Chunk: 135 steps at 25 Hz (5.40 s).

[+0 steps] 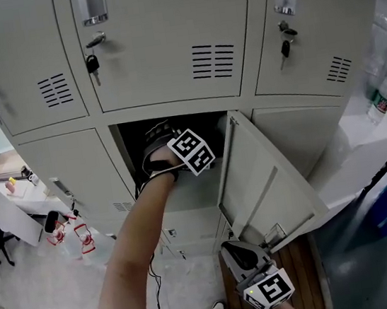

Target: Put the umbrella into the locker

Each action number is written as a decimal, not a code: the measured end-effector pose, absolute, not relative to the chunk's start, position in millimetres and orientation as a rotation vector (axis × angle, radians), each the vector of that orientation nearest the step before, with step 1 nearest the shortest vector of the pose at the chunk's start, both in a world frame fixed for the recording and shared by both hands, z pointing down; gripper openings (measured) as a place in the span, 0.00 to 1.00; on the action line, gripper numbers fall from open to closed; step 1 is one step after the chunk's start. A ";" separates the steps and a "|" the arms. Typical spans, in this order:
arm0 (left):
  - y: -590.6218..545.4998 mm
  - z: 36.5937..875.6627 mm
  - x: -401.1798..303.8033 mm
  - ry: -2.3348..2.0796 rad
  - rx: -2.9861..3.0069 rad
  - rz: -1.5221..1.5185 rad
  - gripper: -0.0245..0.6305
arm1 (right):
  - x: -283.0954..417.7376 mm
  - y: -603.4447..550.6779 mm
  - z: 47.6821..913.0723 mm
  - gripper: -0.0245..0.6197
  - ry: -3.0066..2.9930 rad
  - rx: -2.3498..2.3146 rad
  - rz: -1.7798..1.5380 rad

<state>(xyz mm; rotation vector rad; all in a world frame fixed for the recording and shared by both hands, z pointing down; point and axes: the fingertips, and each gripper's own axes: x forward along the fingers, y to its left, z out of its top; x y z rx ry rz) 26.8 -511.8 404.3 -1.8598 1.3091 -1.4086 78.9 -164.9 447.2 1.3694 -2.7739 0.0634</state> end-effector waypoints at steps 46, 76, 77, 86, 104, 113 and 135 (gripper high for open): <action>-447.0 359.6 36.0 1.329 -2.154 -1.045 0.50 | 75.6 -140.4 438.5 0.07 -2.783 1.381 0.019; -283.8 431.7 -51.7 1.463 -2.416 -0.648 0.07 | 85.7 -96.0 442.3 0.07 -2.640 1.584 0.032; -279.4 436.0 -58.9 1.476 -2.422 -0.649 0.07 | 86.5 -96.9 442.8 0.07 -2.636 1.588 0.034; -232.8 444.6 -114.7 1.597 -2.405 -0.576 0.07 | 94.3 -104.9 445.5 0.07 -2.620 1.612 0.045; -133.2 407.9 -189.3 1.849 -2.378 -0.318 0.07 | 126.7 -107.7 440.7 0.07 -2.575 1.687 0.027; -99.1 414.7 -207.4 1.944 -2.396 -0.258 0.07 | 152.6 -106.4 435.0 0.07 -2.527 1.767 0.030; -83.7 414.4 -207.3 1.966 -2.439 -0.209 0.07 | 155.2 -105.3 428.6 0.06 -2.576 1.771 0.031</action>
